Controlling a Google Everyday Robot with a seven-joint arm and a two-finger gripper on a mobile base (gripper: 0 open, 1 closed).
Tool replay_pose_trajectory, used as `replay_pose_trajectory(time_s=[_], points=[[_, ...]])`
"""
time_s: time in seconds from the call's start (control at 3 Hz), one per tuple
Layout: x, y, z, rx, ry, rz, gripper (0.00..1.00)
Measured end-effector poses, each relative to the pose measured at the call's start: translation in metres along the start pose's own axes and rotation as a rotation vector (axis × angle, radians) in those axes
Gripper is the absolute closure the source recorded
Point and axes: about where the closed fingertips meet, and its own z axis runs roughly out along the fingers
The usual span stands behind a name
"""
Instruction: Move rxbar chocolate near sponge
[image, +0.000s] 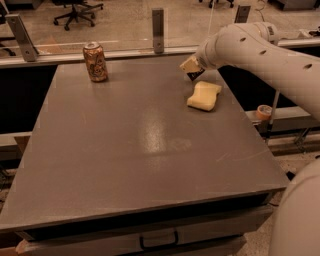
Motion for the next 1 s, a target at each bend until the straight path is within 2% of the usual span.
replay_pose_trajectory(time_s=[0.33,0.67,1.0], points=[[0.001,-0.001,0.000,-0.001,-0.002,0.005,0.00],[-0.004,-0.004,-0.005,0.005,-0.010,-0.002,0.00],[-0.011,-0.012,-0.018,0.006,-0.044,-0.037,0.00]])
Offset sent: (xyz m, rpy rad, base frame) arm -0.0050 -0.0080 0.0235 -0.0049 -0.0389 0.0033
